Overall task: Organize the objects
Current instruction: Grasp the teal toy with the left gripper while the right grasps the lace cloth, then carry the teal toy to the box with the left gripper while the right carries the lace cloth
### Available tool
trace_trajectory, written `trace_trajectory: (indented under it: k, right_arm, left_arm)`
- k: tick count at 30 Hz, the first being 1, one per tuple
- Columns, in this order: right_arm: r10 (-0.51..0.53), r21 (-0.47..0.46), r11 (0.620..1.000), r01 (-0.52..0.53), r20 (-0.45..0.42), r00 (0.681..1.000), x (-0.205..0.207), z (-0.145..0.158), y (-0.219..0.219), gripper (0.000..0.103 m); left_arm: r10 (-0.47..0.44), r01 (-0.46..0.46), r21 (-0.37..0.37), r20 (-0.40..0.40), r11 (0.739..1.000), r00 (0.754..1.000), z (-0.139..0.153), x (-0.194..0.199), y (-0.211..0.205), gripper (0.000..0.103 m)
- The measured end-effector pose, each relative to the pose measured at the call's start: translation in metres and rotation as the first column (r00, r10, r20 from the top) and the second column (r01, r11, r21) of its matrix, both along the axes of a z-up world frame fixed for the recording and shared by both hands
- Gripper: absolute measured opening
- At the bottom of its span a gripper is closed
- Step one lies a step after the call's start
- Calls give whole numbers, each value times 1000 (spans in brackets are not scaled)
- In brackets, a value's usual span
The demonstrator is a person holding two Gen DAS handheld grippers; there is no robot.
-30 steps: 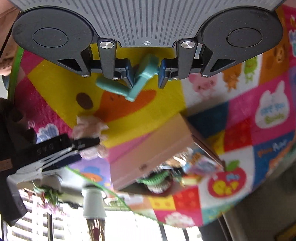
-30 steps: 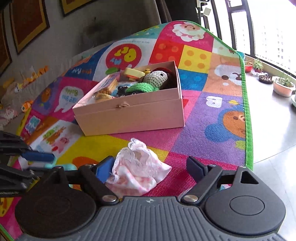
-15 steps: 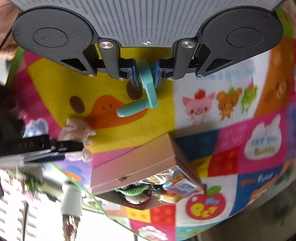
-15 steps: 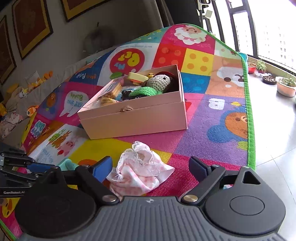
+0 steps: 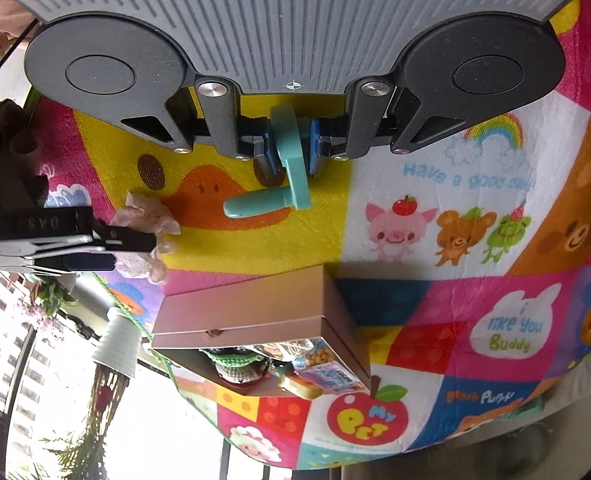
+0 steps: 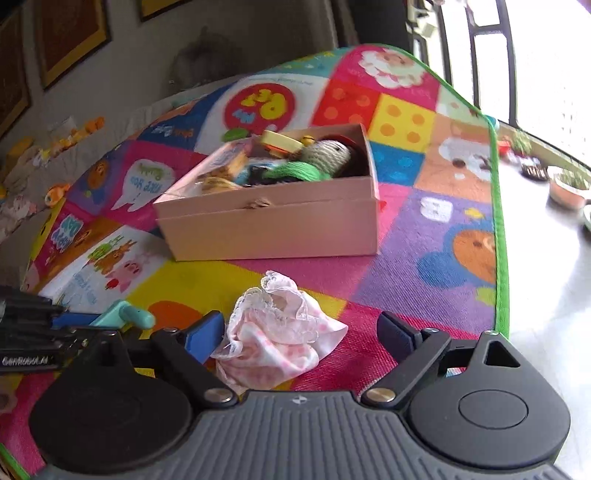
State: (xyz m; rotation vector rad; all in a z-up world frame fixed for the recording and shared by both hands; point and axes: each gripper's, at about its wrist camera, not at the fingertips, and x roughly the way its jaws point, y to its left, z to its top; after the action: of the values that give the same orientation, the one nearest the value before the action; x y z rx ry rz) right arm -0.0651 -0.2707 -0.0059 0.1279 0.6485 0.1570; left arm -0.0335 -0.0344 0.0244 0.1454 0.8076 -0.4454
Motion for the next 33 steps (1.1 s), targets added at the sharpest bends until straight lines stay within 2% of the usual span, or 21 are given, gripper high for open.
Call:
trace_trajectory:
  k: [3,7,9,10,11,12,14,15,18,19,20,24,25,29,33]
  right_arm:
    - [73,-57,996,-73,-5,997,-3,2,15,90]
    - [117,-90,989,-119,-25,993,2,4,29,89]
    - [121,-98,988,-123,-29,992,6,5,33,75]
    - [139,-103,985,-142,-36,990,8,6,35,52]
    - [158,-109,981,-163,-49,986,10,7,38,39]
    - [173,-115,977,-178,-57,983,10,9,42,36]
    - [187,-120,974,-192,-52,981,9,14,46,20]
    - [192,-116,974,-196,-47,980,7,19,46,18]
    - [181,-77,981,-179,11,983,-1,41,36,17]
    - [173,-65,983,-171,35,984,-5,49,31,17]
    - [162,-52,986,-159,64,985,-9,58,25,17]
    - [107,-31,994,-103,158,982,-21,85,2,17]
    - [91,-28,996,-88,173,981,-24,89,-4,17]
    - [44,-6,999,-43,193,980,-27,91,-20,17]
    - [29,3,1000,-30,178,984,-29,81,-29,17]
  left_arm:
    - [-4,4,-4,-2,1000,1000,0,0,1,22]
    - [2,-2,-28,-14,1000,1000,0,2,4,22]
    - [7,-7,-41,-13,999,1000,-1,2,6,22]
    - [7,-7,-43,-6,999,1000,-1,1,6,22]
    - [7,-7,-46,3,999,1000,-2,-1,7,22]
    - [10,-9,-51,13,999,1000,-3,-2,7,22]
    - [18,-16,-68,26,998,999,-4,-4,9,22]
    - [25,-23,-82,29,996,999,-5,-5,11,21]
    - [40,-37,-125,22,991,999,-4,-4,16,21]
    - [48,-44,-139,22,989,999,-2,-3,18,15]
    - [51,-47,-154,24,987,998,2,-2,19,14]
    - [50,-34,-216,70,976,996,33,10,16,14]
    - [46,-24,-223,98,975,994,44,14,12,10]
    - [43,8,-226,224,974,974,82,27,-5,10]
    - [7,58,-233,267,971,964,108,37,-14,10]
